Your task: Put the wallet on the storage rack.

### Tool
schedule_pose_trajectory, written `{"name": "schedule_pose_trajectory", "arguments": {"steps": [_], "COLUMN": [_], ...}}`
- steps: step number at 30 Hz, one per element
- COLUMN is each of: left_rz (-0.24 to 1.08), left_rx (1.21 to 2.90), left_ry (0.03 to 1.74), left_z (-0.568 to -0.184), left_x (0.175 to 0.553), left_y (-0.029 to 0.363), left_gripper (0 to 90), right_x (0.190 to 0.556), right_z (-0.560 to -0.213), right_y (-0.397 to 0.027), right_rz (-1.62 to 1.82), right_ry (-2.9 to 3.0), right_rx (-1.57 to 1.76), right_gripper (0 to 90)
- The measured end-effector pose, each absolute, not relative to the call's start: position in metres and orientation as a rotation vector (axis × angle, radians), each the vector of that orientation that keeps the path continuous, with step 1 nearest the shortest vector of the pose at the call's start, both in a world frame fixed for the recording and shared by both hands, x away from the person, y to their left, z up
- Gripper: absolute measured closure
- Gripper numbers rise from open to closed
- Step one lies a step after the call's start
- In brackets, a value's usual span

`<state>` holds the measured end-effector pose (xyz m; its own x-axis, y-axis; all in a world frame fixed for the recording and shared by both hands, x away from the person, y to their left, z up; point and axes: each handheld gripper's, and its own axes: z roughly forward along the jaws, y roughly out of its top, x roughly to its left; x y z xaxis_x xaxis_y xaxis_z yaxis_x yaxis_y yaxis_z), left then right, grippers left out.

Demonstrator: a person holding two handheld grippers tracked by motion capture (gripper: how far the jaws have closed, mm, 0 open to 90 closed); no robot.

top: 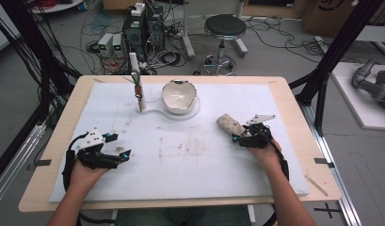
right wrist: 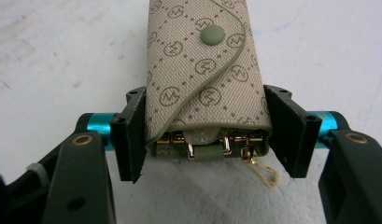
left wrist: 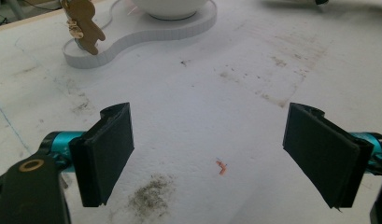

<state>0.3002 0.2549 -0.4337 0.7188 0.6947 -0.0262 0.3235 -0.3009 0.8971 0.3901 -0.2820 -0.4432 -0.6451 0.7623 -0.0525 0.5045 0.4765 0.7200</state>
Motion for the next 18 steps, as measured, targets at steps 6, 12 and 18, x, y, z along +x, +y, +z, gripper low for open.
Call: {"name": "schedule_pose_trajectory", "arguments": {"steps": [6, 12, 18], "left_rz": [0.457, 0.460, 0.466], "left_rx": [1.900, 1.897, 1.890], "left_ry": [0.784, 0.784, 0.785], "left_z": [-0.433, -0.432, -0.431], "left_x": [0.300, 0.298, 0.298], "left_y": [0.254, 0.254, 0.257], "left_gripper": [16.2, 16.2, 16.1], "right_x": [0.384, 0.382, 0.390], "right_z": [-0.424, -0.403, -0.387], "right_y": [-0.280, -0.269, -0.253], "right_rz": [0.996, 0.998, 0.994], "right_ry": [2.345, 2.338, 2.337], "right_rx": [1.017, 0.956, 0.908], "right_gripper": [37.0, 37.0, 37.0]}}
